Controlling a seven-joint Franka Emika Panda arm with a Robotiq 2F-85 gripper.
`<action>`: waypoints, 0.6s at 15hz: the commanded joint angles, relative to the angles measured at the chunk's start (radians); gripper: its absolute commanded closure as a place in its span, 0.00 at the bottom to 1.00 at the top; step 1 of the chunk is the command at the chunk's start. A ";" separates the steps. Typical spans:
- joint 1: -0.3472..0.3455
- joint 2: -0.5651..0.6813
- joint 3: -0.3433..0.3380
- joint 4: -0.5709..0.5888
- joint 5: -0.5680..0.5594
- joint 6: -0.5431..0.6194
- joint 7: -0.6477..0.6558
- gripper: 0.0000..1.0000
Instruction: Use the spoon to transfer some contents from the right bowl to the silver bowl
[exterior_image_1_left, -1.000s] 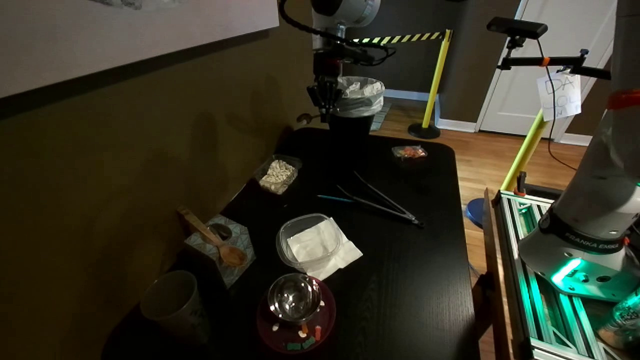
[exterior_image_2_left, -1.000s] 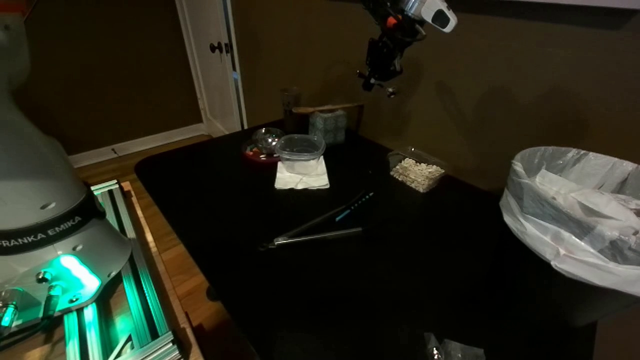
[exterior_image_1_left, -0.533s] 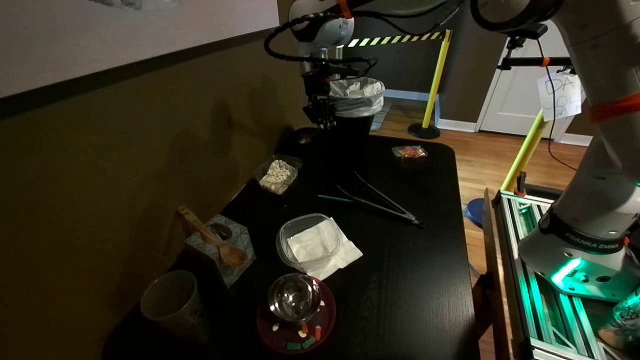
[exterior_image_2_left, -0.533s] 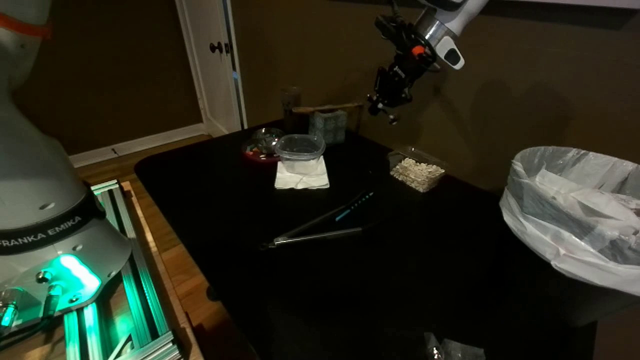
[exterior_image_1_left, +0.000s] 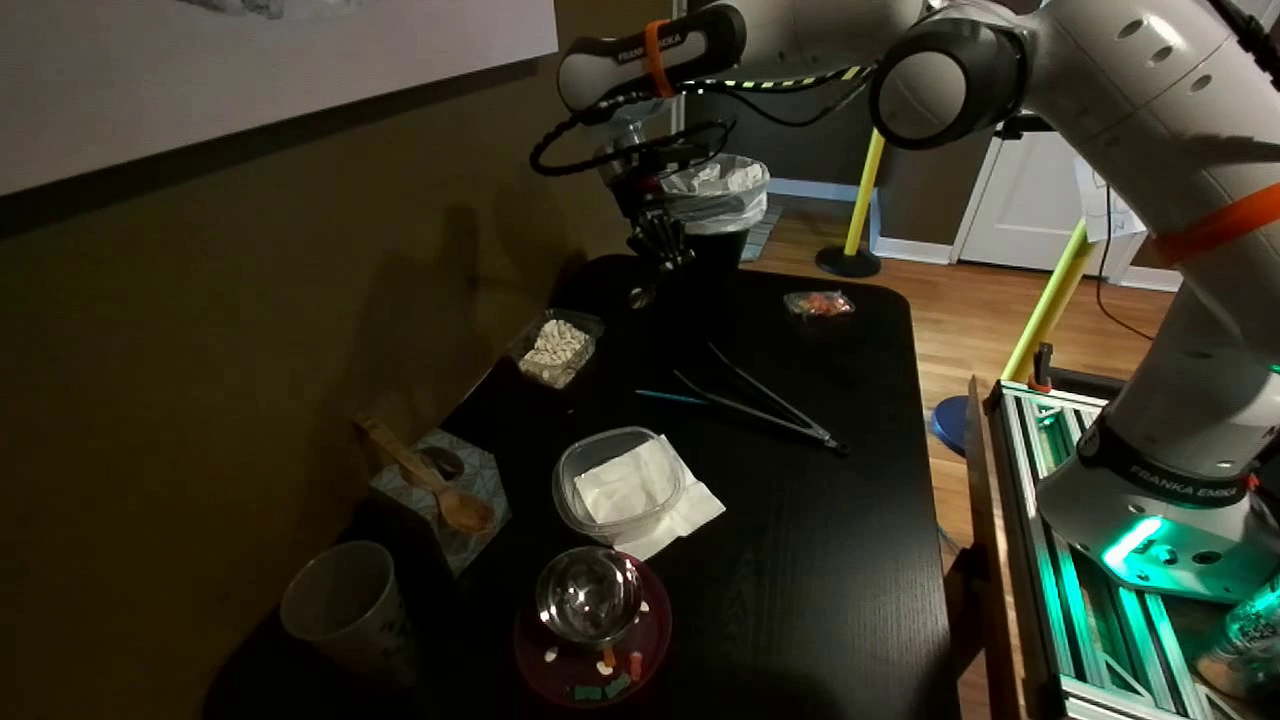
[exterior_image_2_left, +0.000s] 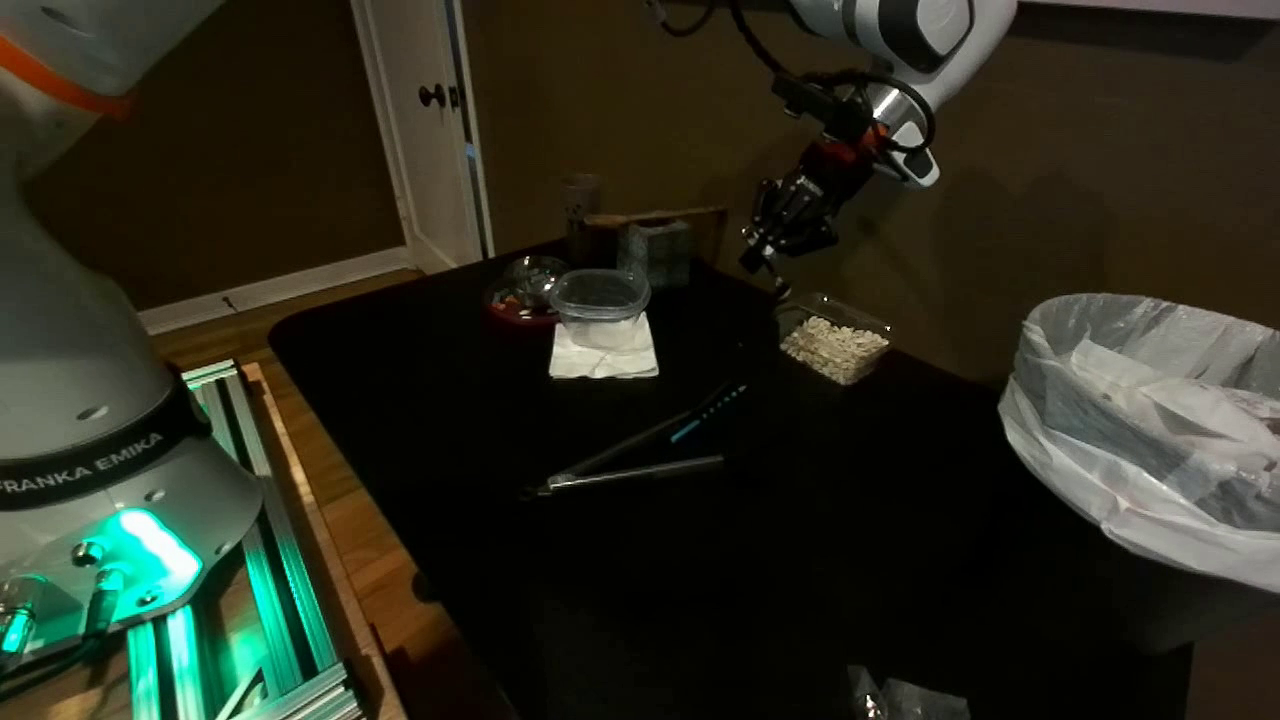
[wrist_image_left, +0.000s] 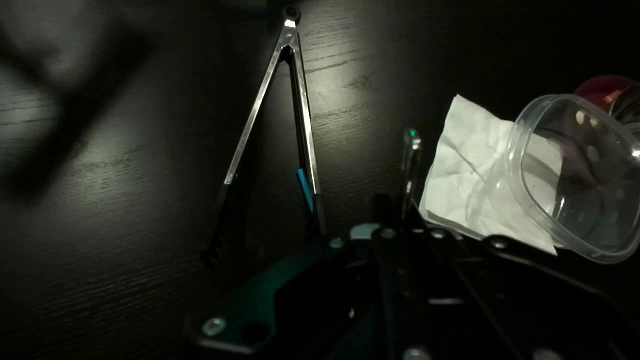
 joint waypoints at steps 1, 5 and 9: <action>0.007 -0.016 -0.005 -0.014 -0.002 0.044 0.013 0.99; 0.070 0.068 -0.042 0.072 -0.098 0.221 0.040 0.99; 0.122 0.174 -0.099 0.142 -0.227 0.333 0.081 0.99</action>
